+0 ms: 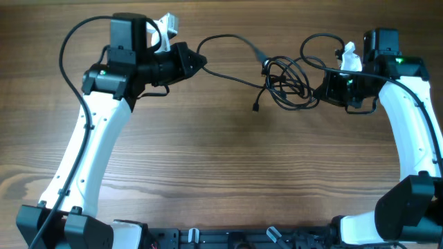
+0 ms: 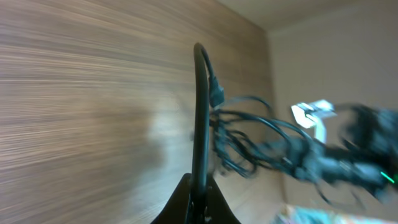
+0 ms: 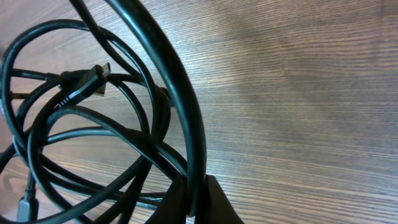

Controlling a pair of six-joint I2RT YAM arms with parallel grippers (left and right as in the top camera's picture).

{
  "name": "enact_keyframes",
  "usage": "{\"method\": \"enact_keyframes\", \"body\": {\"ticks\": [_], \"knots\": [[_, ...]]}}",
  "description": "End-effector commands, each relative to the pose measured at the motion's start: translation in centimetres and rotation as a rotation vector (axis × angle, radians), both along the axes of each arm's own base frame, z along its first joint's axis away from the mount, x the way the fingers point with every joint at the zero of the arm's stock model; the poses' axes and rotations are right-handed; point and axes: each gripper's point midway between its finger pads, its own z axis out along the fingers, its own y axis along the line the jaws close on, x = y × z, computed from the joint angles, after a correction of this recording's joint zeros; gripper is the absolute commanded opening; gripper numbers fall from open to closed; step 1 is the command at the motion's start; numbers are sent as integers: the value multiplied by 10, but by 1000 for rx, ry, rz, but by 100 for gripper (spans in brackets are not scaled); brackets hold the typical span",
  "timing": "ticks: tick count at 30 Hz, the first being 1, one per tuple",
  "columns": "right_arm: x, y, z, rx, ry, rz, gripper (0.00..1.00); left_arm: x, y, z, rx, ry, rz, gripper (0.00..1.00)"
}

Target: Untangle cables

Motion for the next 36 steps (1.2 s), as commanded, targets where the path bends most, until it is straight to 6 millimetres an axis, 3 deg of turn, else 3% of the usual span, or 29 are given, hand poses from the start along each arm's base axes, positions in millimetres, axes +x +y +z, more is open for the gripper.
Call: {"method": "enact_keyframes", "body": {"ticks": [1, 3, 5, 11, 13, 14, 16, 19, 22, 23, 26, 30, 36], "knots": [[4, -14, -5, -82, -9, 20, 27, -18, -12, 26, -107, -67, -156, 4], [2, -13, -4, -74, -4, 23, 55, -17, -12, 26, -107, -71, -156, 4], [4, -4, 2, -28, -30, 65, 63, -16, -13, 27, -108, -76, -156, 4], [10, 33, 30, 150, -162, 241, 66, -12, -13, 32, -134, -71, -131, 4], [11, 45, 34, 171, -197, 297, 66, -4, -15, 44, -172, -91, -106, 4], [10, 50, 35, 175, -207, 320, 66, -1, -17, 53, -202, -112, -107, 4], [10, 60, 36, 176, -216, 349, 66, 3, -27, 92, -316, -216, -163, 4], [10, 76, 37, 178, -234, 393, 66, -3, -34, 166, -499, -397, -242, 4], [9, 89, 41, 203, -255, 429, 66, -18, -33, 215, -609, -521, -283, 4], [9, 94, 44, 219, -267, 441, 66, -22, -33, 222, -627, -538, -293, 4], [12, 109, 55, 285, -320, 481, 64, -21, -35, 218, -644, -465, -280, 4], [12, 121, 61, 306, -351, 512, 63, 2, -32, 189, -630, -294, -150, 4], [6, 145, 61, 303, -355, 563, 61, 23, -23, 182, -613, -301, -19, 4]]}}
